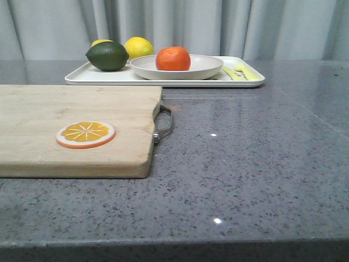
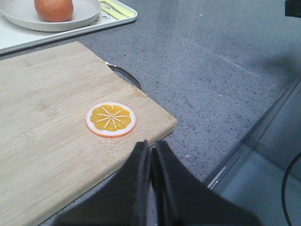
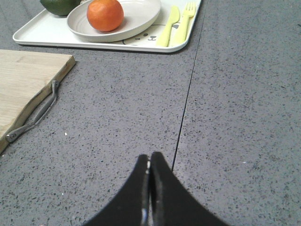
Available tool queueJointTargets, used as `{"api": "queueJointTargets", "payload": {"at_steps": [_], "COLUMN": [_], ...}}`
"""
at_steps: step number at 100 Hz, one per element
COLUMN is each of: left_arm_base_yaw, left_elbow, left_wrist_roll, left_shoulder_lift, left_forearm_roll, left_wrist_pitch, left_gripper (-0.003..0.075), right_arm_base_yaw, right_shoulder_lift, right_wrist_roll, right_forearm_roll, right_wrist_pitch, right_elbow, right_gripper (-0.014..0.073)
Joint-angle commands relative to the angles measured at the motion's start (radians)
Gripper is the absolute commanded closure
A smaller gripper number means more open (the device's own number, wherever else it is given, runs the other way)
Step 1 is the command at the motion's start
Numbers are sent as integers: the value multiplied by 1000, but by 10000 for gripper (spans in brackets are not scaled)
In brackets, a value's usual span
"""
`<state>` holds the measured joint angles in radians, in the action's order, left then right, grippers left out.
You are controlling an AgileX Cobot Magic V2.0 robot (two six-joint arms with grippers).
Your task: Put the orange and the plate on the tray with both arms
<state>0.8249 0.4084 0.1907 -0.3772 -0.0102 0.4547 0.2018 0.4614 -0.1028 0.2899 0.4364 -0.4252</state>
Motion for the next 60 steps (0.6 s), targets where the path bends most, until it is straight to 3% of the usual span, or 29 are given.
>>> {"api": "queueJointTargets", "payload": {"at_steps": [1,60], "left_arm_base_yaw": [5,3], "left_elbow": [29,29], "left_wrist_roll": [5,5], "left_shoulder_lift": [-5,-2], "left_forearm_roll": [-5,10], "left_wrist_pitch": [-75,-63], "left_gripper": [739,739], "right_arm_base_yaw": [-2,-2], "right_shoulder_lift": [3,3], "right_wrist_roll": [-14,-14], "right_forearm_roll": [10,10], "right_wrist_pitch": [-69,-69], "right_elbow": [-25,-25], "right_gripper": [654,654]}}
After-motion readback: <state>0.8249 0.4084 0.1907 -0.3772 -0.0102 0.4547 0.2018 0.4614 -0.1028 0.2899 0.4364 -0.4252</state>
